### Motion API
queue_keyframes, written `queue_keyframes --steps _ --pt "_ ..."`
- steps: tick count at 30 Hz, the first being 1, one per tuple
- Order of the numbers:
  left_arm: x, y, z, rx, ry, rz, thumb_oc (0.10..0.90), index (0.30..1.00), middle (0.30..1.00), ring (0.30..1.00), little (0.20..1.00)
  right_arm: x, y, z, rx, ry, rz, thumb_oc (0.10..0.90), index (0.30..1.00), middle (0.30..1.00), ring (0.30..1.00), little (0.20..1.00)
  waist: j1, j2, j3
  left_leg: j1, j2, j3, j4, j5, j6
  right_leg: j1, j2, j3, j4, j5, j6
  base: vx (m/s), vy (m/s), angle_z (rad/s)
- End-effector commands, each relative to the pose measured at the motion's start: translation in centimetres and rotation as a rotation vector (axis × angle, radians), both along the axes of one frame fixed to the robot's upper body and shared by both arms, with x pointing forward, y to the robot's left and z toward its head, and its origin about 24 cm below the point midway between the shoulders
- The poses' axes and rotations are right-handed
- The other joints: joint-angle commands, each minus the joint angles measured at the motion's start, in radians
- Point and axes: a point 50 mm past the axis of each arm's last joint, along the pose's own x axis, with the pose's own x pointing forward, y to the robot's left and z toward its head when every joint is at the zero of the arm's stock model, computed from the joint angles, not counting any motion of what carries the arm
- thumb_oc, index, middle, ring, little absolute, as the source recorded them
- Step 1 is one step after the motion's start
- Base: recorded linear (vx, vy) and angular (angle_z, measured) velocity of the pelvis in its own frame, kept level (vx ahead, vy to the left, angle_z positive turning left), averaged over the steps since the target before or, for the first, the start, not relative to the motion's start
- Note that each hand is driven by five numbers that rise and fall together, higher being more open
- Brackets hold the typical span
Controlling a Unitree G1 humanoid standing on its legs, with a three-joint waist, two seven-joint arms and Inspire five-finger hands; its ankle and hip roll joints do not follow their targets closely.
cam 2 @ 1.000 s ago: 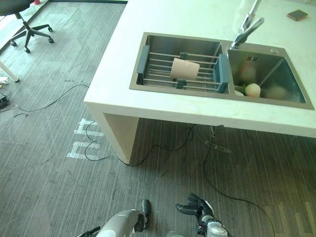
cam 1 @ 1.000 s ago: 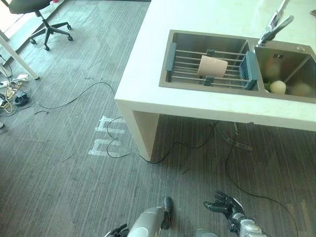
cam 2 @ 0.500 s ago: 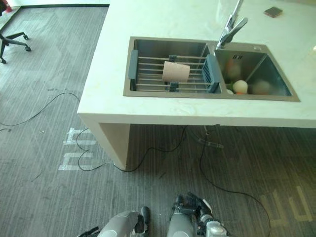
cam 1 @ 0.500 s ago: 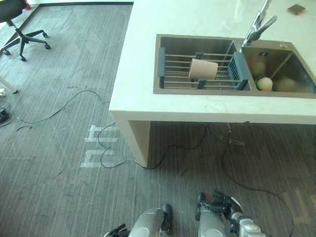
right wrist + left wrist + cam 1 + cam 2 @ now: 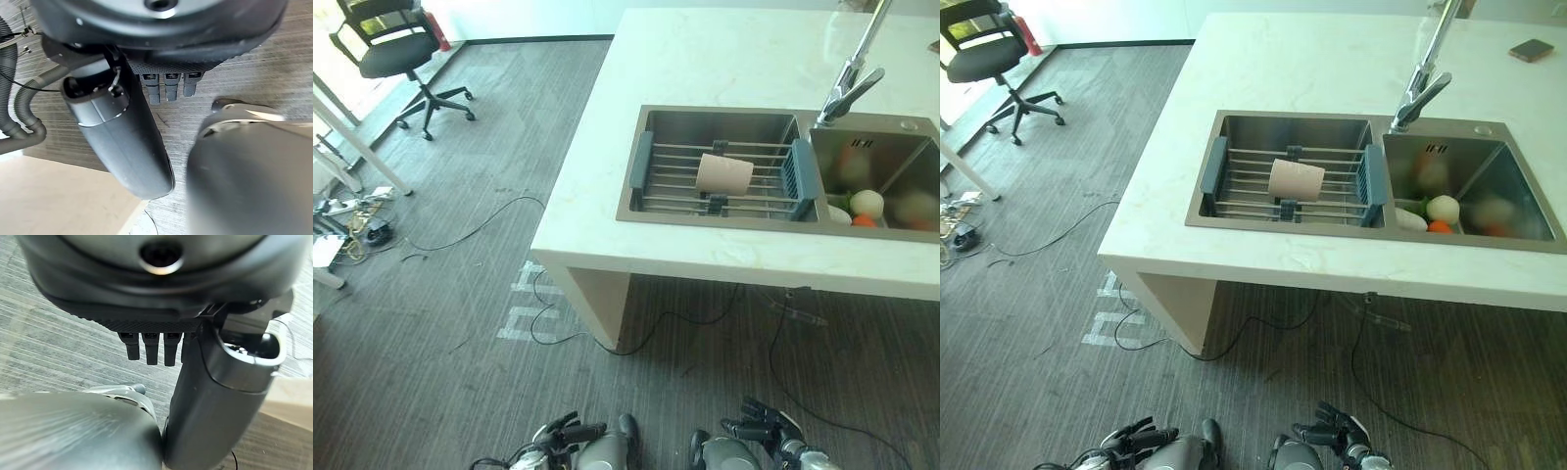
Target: Place the dishes in the dishwasher.
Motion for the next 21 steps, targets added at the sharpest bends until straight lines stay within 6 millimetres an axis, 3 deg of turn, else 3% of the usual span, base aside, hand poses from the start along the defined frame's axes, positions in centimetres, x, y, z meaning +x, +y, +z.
queue_keyframes --steps 1,3,6,8,10,11,12,14,15,16,18,19,21 --pt "-2.1 -1.0 -0.8 0.003 0.065 0.006 0.8 0.9 0.9 0.9 0.9 2.6 -1.1 1.5 -0.024 -0.116 0.034 0.8 0.9 0.9 0.9 0.9 0.021 0.03 -0.007 0.063 0.027 -0.059 0.042 -0.177 -0.043 -0.006 0.001 0.008 -0.01 -0.069 0.028 0.09 -0.157 0.01" --pt "-2.2 -1.0 -0.8 -0.001 0.055 0.023 0.8 0.9 0.9 0.9 0.9 2.8 -1.1 1.5 -0.025 -0.113 0.054 0.8 0.9 0.9 0.9 0.9 0.027 0.019 -0.001 0.083 0.015 -0.054 0.042 -0.177 -0.038 -0.006 0.01 0.023 -0.01 -0.077 0.017 0.07 -0.195 -0.11" --pt "-2.2 -1.7 -0.9 -0.021 0.049 0.03 0.8 0.9 0.9 0.9 0.9 2.3 -1.7 1.5 -0.035 -0.094 0.058 0.8 0.9 0.9 0.9 0.9 0.047 -0.008 0.023 0.103 -0.025 -0.053 0.042 -0.125 -0.052 0.019 0.007 0.057 -0.01 -0.089 0.01 0.1 -0.129 -0.15" --pt "-2.0 -2.1 -0.9 -0.019 0.053 -0.018 0.8 0.9 0.9 0.9 0.9 2.1 -1.9 1.4 -0.042 -0.096 0.027 0.8 0.9 0.9 0.9 0.9 0.051 0.003 0.031 0.069 -0.051 -0.035 0.042 -0.147 -0.041 0.023 0.009 0.039 -0.01 -0.087 0.019 0.06 0.074 -0.04" --pt "-3.1 -1.9 -1.1 -0.008 0.083 -0.042 0.8 0.9 0.9 0.9 0.9 2.6 -1.5 1.6 -0.07 -0.115 0.05 0.8 0.9 0.9 0.9 0.9 0.043 0.049 0.034 0.046 -0.015 -0.017 0.042 -0.168 -0.027 0.051 0.037 -0.034 -0.01 -0.072 0.031 0.11 0.209 0.12" --pt "-3.5 -1.5 -1.1 0.014 0.087 -0.047 0.8 0.9 0.9 0.9 0.9 2.8 -1.2 1.7 -0.059 -0.128 0.062 0.8 0.9 0.9 0.9 0.9 0.042 0.064 0.035 0.047 -0.014 -0.05 0.042 -0.177 -0.014 0.047 0.041 -0.049 0.048 -0.047 0.034 0.1 0.156 0.02" --pt "-3.3 -0.6 -0.9 0.059 0.083 -0.068 0.8 0.9 0.9 0.9 0.9 3.2 -0.9 1.9 -0.046 -0.152 0.096 0.8 0.9 0.9 0.9 0.9 0.033 0.065 0.04 0.047 -0.019 -0.058 0.042 -0.186 0.007 -0.016 0.008 -0.036 0.204 -0.031 0.063 0.01 0.023 -0.05" --pt "-2.6 1.0 -0.4 0.104 0.069 -0.046 0.8 0.9 0.9 0.9 0.9 3.9 -0.4 2.3 -0.048 -0.197 0.176 0.8 0.9 0.9 0.9 0.9 0.023 0.061 0.062 0.046 -0.04 -0.108 0.042 -0.197 0.041 -0.1 -0.044 0.015 0.326 0.013 0.084 -0.07 -0.148 -0.2" --pt "-2.2 1.4 -0.3 0.099 0.06 -0.024 0.8 0.9 0.9 0.9 0.9 4.1 -0.3 2.4 -0.048 -0.207 0.196 0.8 0.9 0.9 0.9 0.9 0.023 0.065 0.066 0.047 -0.034 -0.113 0.042 -0.196 0.038 -0.094 -0.06 0.019 0.292 0.012 0.077 -0.06 -0.384 -0.03" --pt "-1.7 1.7 0.0 0.093 0.042 -0.011 0.8 0.9 0.9 0.9 0.9 4.6 -0.1 2.6 -0.052 -0.223 0.237 0.8 0.9 0.9 0.9 0.9 0.032 0.075 0.067 0.047 -0.01 -0.11 0.042 -0.188 0.022 -0.051 -0.084 0.011 0.148 0.013 0.073 -0.03 -0.352 0.18" --pt "-1.4 1.9 0.1 0.097 0.031 -0.015 0.8 0.9 0.9 0.9 0.9 5.1 0.2 2.8 -0.051 -0.229 0.259 0.8 0.9 0.9 0.9 0.9 0.029 0.083 0.07 0.041 0.013 -0.128 0.042 -0.182 0.015 -0.05 -0.102 0.032 -0.009 0.088 0.088 -0.09 -0.42 0.25" --pt "-1.5 1.9 0.1 0.099 0.033 -0.006 0.8 0.9 0.9 0.9 0.9 5.3 0.4 2.8 -0.047 -0.23 0.271 0.8 0.9 0.9 0.9 0.9 0.03 0.074 0.072 0.046 0.02 -0.131 0.042 -0.188 0.009 -0.082 -0.121 0.06 -0.01 0.094 0.103 -0.09 -0.489 0.06" --pt "-2.1 2.0 -0.1 0.101 0.048 0.012 0.8 0.9 0.9 0.9 0.9 5.5 0.8 2.8 -0.045 -0.219 0.324 0.8 0.9 0.9 0.9 0.9 0.044 0.05 0.055 0.041 0.048 -0.119 0.042 -0.181 -0.023 -0.083 -0.112 0.062 -0.01 0.031 0.106 0.02 -0.545 0.01"
